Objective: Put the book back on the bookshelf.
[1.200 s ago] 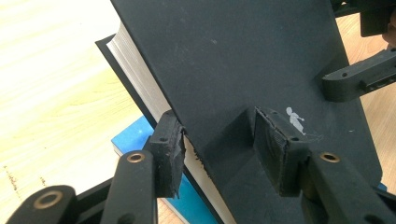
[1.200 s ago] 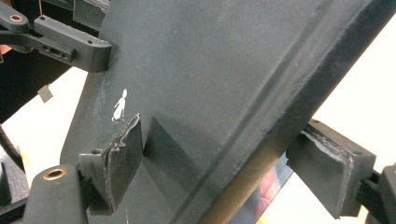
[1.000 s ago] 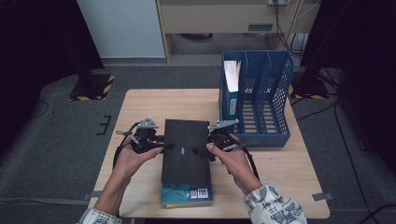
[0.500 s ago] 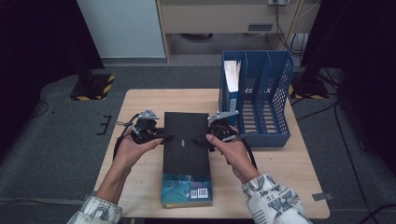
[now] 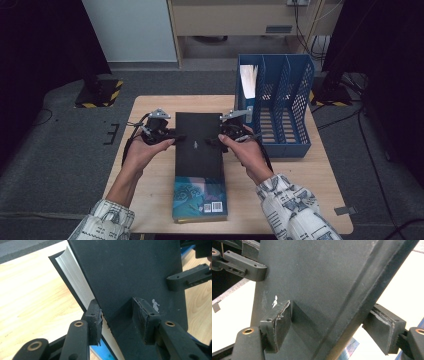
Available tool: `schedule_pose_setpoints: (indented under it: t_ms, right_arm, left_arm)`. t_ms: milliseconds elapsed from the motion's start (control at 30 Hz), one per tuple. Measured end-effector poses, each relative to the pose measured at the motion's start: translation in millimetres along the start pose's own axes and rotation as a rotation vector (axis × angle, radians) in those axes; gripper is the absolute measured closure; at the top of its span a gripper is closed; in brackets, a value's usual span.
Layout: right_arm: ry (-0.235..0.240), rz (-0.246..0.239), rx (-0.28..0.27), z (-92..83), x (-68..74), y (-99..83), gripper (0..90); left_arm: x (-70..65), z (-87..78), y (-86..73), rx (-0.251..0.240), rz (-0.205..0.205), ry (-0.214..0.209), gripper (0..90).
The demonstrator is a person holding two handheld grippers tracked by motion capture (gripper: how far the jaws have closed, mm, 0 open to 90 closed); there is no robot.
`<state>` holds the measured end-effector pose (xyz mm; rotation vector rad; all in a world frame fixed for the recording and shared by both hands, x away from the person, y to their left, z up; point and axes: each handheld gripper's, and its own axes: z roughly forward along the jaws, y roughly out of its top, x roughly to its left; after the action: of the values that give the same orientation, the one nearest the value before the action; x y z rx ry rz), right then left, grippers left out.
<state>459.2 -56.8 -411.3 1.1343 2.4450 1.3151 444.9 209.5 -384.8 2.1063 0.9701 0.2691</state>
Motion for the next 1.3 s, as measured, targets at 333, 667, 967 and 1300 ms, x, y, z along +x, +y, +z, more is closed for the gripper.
schedule_pose_setpoints:
  t_ms: [333,667,967,1300]
  right_arm:
    - [-0.030,-0.015,-0.022,2.6,-6.2,18.4,25.5]
    - [-0.043,-0.045,-0.031,-0.4,-2.2,19.8,25.7]
    - [-0.073,-0.106,-0.042,-12.3,13.1,13.3,26.5]
    - [-0.095,-0.169,-0.063,-29.9,35.0,1.4,27.8]
  left_arm:
    - [3.3,-0.2,17.7,0.005,0.029,0.022,60.7]
    - [-3.7,-5.5,13.3,-0.024,0.038,0.040,60.8]
    - [-18.9,-15.7,0.9,-0.067,0.035,0.053,60.6]
    - [-40.0,-31.8,-17.9,-0.089,0.041,0.059,60.0]
